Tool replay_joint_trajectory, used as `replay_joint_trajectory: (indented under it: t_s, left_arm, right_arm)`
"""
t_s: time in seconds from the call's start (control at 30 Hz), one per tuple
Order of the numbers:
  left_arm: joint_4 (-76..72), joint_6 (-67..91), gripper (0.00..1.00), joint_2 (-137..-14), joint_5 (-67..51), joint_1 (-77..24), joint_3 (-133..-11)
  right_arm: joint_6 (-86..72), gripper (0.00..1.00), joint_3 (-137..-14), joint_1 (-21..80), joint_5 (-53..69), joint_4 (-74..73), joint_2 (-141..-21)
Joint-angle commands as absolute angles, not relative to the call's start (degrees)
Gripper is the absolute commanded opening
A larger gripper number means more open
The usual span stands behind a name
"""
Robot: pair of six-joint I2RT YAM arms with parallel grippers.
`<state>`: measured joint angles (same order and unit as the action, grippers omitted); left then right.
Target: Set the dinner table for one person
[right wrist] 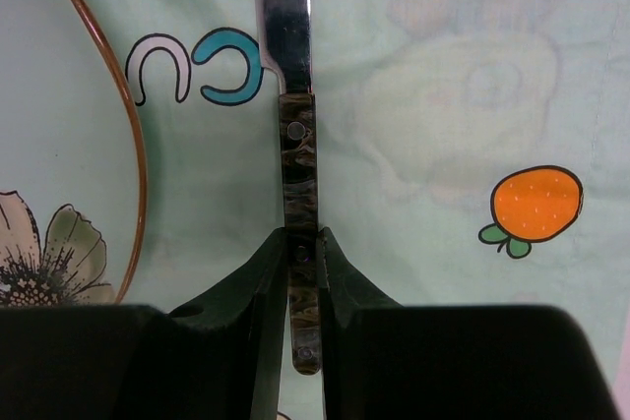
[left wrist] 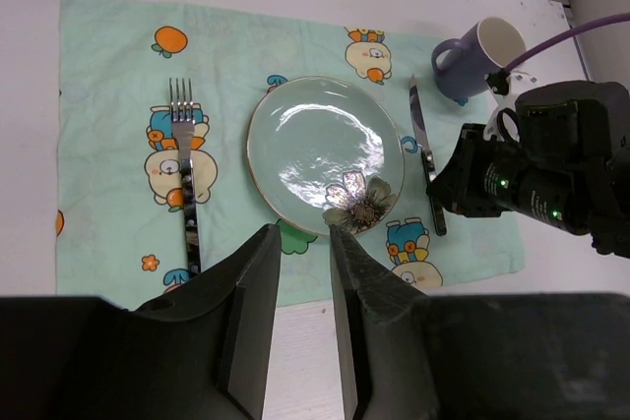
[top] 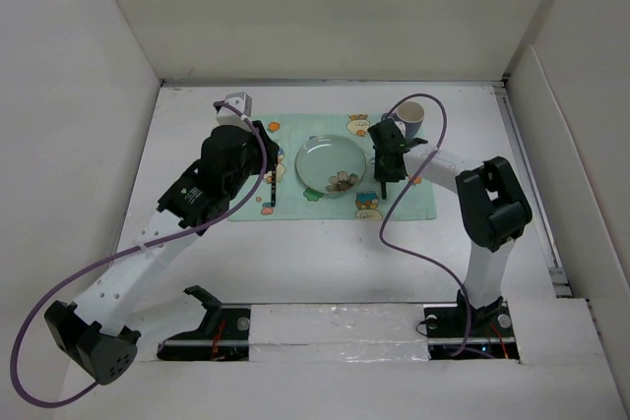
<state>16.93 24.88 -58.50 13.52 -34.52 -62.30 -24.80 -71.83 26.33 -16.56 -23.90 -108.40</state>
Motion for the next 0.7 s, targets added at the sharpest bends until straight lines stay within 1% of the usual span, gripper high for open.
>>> replay_joint_trajectory:
  t_s: [0.0, 0.03, 0.1, 0.2, 0.23, 0.3, 0.33, 0.43, 0.47, 0.57, 0.67]
  left_arm:
    - [14.85, 24.61, 0.24, -57.39, 13.71, -34.80, -61.79]
    - [14.77, 24.61, 0.25, -57.31, 13.80, -34.80, -61.70]
    - [14.77, 24.61, 0.25, -57.30, 13.97, -34.80, -61.44]
    - [14.68, 24.78, 0.27, -57.13, 14.15, -34.80, -60.91]
    - [14.68, 24.79, 0.29, -57.13, 14.06, -34.80, -60.91]
    - [14.85, 24.61, 0.31, -57.13, 13.97, -34.80, -61.17]
    - [14.94, 24.44, 0.35, -57.13, 13.97, -34.80, -61.35]
    - [15.64, 23.73, 0.42, -57.65, 13.98, -34.80, -63.10]
    - [15.91, 23.64, 0.44, -58.27, 13.97, -34.80, -63.63]
    - [17.31, 22.94, 0.50, -59.49, 13.89, -34.80, -66.35]
    - [18.54, 22.24, 0.57, -60.64, 13.36, -34.80, -69.51]
  right_arm:
    - [-24.61, 0.02, -74.09, 26.81, -18.02, -24.70, -108.90]
    - [-24.61, 0.06, -73.92, 27.33, -18.02, -24.78, -108.90]
    - [-24.78, 0.09, -73.92, 27.33, -17.84, -25.13, -108.90]
    - [-25.22, 0.20, -73.83, 27.33, -18.45, -25.93, -108.63]
    - [-25.31, 0.27, -74.09, 27.33, -18.46, -26.28, -108.28]
    - [-25.40, 0.33, -74.27, 27.86, -18.28, -26.89, -107.49]
    - [-25.31, 0.42, -74.35, 27.86, -17.85, -27.16, -106.01]
    - [-24.96, 0.57, -75.49, 27.86, -15.74, -29.52, -103.37]
    - [-24.61, 0.64, -76.02, 27.86, -15.04, -31.10, -101.45]
    - [-23.73, 0.74, -78.30, 28.38, -12.75, -34.96, -97.40]
    - [-23.38, 0.81, -80.41, 29.00, -11.69, -37.87, -91.88]
